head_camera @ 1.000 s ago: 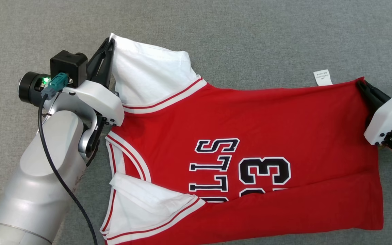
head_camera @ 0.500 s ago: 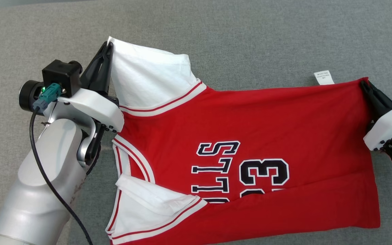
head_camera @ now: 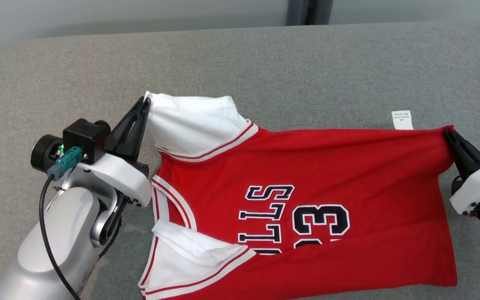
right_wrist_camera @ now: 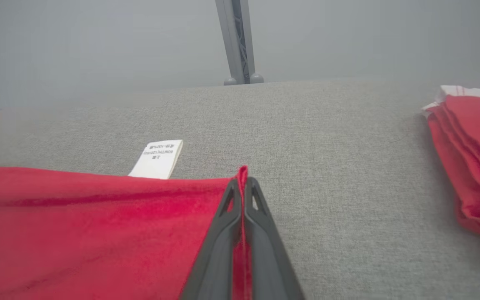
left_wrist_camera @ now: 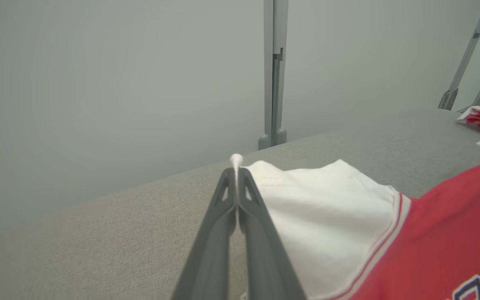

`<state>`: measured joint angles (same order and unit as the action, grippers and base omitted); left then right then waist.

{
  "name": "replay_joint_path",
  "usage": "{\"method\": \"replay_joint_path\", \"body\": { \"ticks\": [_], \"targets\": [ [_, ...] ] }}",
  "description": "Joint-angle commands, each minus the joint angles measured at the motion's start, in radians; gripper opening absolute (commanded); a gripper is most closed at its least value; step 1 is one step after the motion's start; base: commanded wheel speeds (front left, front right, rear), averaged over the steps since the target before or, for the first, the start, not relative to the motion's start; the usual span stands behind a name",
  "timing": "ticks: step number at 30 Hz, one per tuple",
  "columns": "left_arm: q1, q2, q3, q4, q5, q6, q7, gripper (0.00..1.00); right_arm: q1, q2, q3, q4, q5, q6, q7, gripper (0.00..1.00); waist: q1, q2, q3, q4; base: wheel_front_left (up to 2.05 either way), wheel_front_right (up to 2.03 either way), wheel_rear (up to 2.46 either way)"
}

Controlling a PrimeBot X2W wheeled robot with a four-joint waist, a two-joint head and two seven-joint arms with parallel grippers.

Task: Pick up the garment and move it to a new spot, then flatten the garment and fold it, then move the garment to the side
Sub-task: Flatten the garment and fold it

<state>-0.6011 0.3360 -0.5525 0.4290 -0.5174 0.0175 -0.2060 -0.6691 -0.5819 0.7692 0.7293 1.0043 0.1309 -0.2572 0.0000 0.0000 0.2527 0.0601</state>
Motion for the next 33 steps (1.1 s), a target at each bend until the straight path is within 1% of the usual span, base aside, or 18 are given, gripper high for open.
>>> {"method": "replay_joint_path", "body": {
  "ticks": [1, 7, 13, 16, 20, 23, 28, 33],
  "targets": [
    [0.021, 0.016, -0.001, -0.022, 0.006, 0.003, 0.004, 0.0, 0.019, -0.012, -0.006, -0.009, 0.005, -0.001, -0.01, 0.0, 0.0, 0.0, -0.016, 0.002, 0.0, 0.0, 0.0],
    [0.113, 0.069, -0.002, -0.136, -0.004, 0.028, 0.036, 0.0, 0.079, -0.027, -0.042, -0.057, -0.007, -0.001, -0.009, 0.0, 0.0, 0.0, -0.045, 0.005, 0.0, 0.0, 0.0],
    [0.212, 0.126, -0.016, -0.257, -0.013, 0.043, 0.077, 0.0, 0.145, -0.035, -0.073, -0.094, -0.032, -0.001, -0.009, 0.0, 0.0, 0.0, -0.067, 0.007, 0.0, 0.0, 0.0],
    [0.259, 0.153, -0.017, -0.311, -0.016, 0.058, 0.093, 0.0, 0.174, -0.03, -0.08, -0.107, -0.039, -0.001, -0.009, 0.0, 0.0, 0.0, -0.079, 0.01, 0.0, 0.0, 0.0],
    [0.317, 0.185, -0.022, -0.376, -0.021, 0.071, 0.117, 0.0, 0.212, -0.039, -0.078, -0.126, -0.048, -0.001, -0.009, 0.0, 0.0, 0.0, -0.09, 0.018, 0.0, 0.0, 0.0],
    [0.353, 0.206, -0.036, -0.42, -0.029, 0.062, 0.139, 0.0, 0.237, -0.049, -0.078, -0.142, -0.053, -0.001, -0.009, 0.0, 0.0, 0.0, -0.098, 0.023, 0.0, 0.0, 0.0],
    [0.408, 0.236, -0.043, -0.474, -0.043, 0.073, 0.164, 0.0, 0.275, -0.068, -0.083, -0.169, -0.066, -0.001, -0.009, 0.0, 0.0, 0.0, -0.107, 0.032, 0.0, 0.0, 0.0],
    [0.451, 0.266, -0.063, -0.505, -0.056, 0.058, 0.194, 0.0, 0.306, -0.089, -0.062, -0.202, -0.09, -0.001, -0.009, 0.0, 0.0, 0.0, -0.117, 0.035, 0.0, 0.0, 0.0]
  ]
}}
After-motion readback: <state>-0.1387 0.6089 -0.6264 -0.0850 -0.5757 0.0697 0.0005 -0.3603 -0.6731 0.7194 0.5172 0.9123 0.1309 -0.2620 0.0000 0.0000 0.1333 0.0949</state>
